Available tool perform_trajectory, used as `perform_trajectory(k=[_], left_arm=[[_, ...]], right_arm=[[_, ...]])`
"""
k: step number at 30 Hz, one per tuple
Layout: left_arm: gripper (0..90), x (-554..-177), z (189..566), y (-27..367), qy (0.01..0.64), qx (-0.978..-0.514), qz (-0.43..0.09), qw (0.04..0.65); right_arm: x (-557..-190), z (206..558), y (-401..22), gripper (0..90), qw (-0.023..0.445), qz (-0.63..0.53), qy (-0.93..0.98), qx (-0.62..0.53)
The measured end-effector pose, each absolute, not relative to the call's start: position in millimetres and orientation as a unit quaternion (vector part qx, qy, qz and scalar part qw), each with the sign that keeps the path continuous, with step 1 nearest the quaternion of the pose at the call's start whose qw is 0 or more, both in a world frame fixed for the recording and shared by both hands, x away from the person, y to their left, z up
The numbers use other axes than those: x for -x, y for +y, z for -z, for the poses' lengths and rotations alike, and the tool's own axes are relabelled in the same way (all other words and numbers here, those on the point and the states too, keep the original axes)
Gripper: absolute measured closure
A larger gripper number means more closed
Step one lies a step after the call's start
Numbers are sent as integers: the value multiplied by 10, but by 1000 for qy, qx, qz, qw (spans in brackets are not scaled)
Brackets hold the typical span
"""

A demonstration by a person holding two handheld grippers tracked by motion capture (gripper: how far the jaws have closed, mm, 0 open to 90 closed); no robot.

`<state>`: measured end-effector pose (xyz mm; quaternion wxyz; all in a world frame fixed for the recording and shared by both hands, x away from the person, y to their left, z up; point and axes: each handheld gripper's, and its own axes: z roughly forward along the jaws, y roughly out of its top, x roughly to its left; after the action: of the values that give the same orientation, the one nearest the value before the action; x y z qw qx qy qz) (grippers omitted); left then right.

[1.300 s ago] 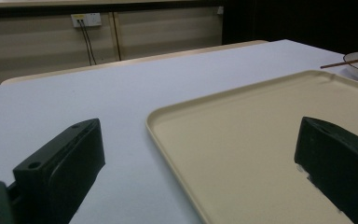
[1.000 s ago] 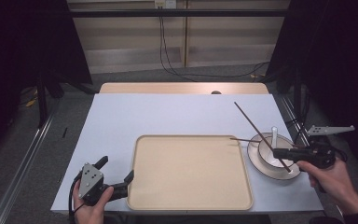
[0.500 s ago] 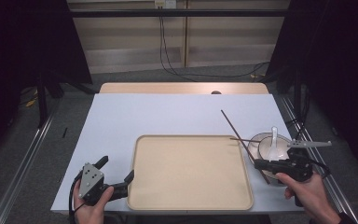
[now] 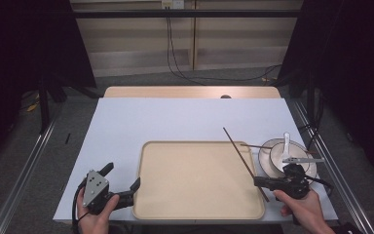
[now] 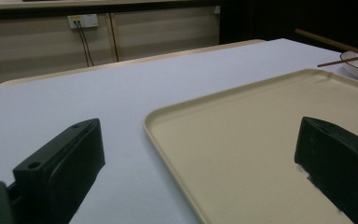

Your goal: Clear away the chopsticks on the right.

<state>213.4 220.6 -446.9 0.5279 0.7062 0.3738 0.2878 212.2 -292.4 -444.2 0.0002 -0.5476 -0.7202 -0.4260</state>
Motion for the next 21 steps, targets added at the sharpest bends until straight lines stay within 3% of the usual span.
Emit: perform_trajectory(k=[21], left_arm=[[16, -2129, 4472, 2211, 376, -706, -285, 528]], right_arm=[[-2165, 4679, -2805, 845, 31, 369, -728, 577]])
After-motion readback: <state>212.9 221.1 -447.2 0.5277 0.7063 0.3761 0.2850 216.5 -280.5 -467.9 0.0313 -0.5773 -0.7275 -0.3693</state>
